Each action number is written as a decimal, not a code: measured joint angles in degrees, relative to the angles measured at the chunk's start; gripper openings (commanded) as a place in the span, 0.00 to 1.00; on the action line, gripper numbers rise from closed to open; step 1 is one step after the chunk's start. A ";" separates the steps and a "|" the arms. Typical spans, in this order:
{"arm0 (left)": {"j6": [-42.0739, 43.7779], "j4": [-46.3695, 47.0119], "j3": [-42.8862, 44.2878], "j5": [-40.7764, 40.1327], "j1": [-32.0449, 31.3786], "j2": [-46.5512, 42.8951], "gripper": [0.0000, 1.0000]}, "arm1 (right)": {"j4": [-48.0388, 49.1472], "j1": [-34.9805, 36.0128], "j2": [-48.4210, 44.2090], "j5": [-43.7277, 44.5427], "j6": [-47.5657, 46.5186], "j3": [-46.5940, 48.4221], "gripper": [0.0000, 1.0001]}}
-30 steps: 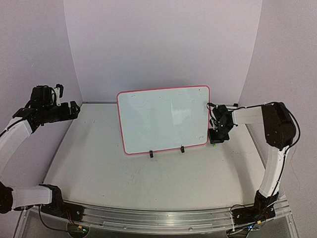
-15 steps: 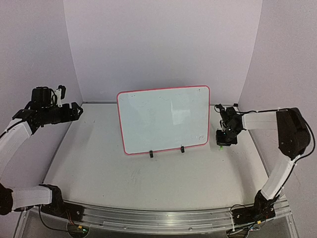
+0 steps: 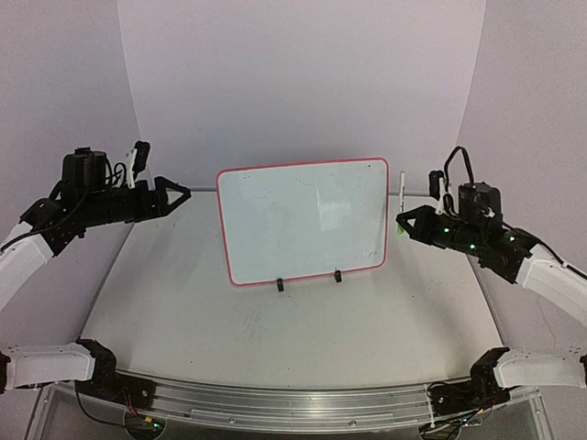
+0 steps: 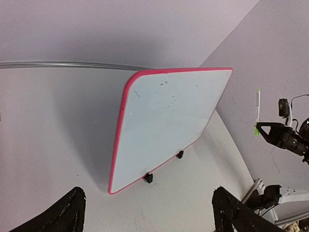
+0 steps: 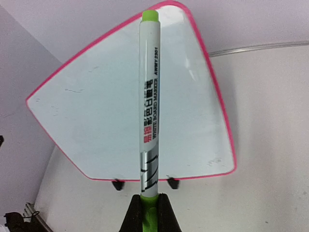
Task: Write a sentence on the whiteboard
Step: Pass from the right arm to the left
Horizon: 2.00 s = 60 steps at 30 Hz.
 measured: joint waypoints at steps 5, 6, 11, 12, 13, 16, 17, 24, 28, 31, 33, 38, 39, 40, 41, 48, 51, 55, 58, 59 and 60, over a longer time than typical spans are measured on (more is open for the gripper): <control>-5.20 7.24 0.00 0.09 -9.58 2.51 0.90 | 11.33 10.74 2.17 -1.09 2.04 -1.21 0.00; -6.08 8.78 0.00 -0.05 -11.14 2.90 0.90 | 13.36 12.55 2.90 -1.08 2.10 -1.21 0.00; -9.23 18.96 -0.02 -1.76 -20.78 6.43 0.91 | 24.39 22.34 8.54 0.16 2.03 -0.67 0.00; -9.41 21.29 0.05 -2.10 -22.51 7.79 0.91 | 25.84 23.90 10.17 0.57 2.01 -0.06 0.00; -9.55 23.31 0.21 -2.31 -24.25 9.59 0.91 | 27.27 25.55 11.96 1.07 1.93 0.72 0.00; -9.74 27.54 0.97 -2.36 -28.13 15.48 0.91 | 30.92 29.14 15.97 2.43 1.84 2.19 0.00; -9.75 28.61 1.19 -2.34 -29.09 17.36 0.90 | 32.01 30.11 16.92 2.84 1.82 2.42 0.00; -11.37 33.61 1.29 -2.36 -30.65 21.88 0.64 | 36.99 33.07 18.74 5.14 1.88 2.78 0.00; -12.55 36.85 1.36 -2.10 -30.68 22.06 0.53 | 38.54 33.29 18.83 6.12 1.88 3.23 0.00; -12.97 38.05 1.67 -1.21 -30.72 22.96 0.52 | 39.17 33.29 19.16 6.76 1.88 3.38 0.00; -13.40 39.17 1.70 -0.22 -30.72 23.84 0.55 | 39.20 33.29 19.40 7.03 1.90 3.41 0.00; -13.76 40.35 1.70 2.21 -30.89 25.30 0.52 | 39.22 33.29 19.67 7.16 1.93 3.42 0.00; -13.76 40.48 1.71 2.46 -30.91 25.43 0.50 | 39.22 33.29 19.71 7.16 1.95 3.44 0.00; -13.76 40.69 1.74 2.77 -30.99 25.62 0.47 | 39.22 33.29 19.76 7.16 1.99 3.44 0.00; -13.77 40.72 1.82 2.93 -31.05 25.81 0.43 | 39.22 33.29 19.85 7.14 2.04 3.47 0.00; -13.94 41.97 2.31 3.72 -31.11 26.92 0.33 | 39.22 33.29 20.61 7.13 2.40 3.84 0.00; -14.04 42.35 2.51 3.99 -31.14 27.21 0.29 | 39.21 33.29 20.68 7.13 2.60 3.84 0.00; -14.07 42.41 2.51 4.36 -31.16 27.21 0.20 | 39.21 33.29 20.68 7.13 2.74 3.84 0.00; -14.22 42.70 2.51 4.40 -31.16 27.28 0.15 | 39.20 33.31 20.68 7.13 2.76 3.84 0.00; -14.28 42.71 2.58 4.40 -31.16 27.34 0.15 | 39.14 33.29 20.68 7.11 2.78 3.84 0.00; -14.38 42.75 2.64 4.43 -31.16 27.48 0.15 | 39.03 33.29 20.68 7.08 2.78 3.84 0.00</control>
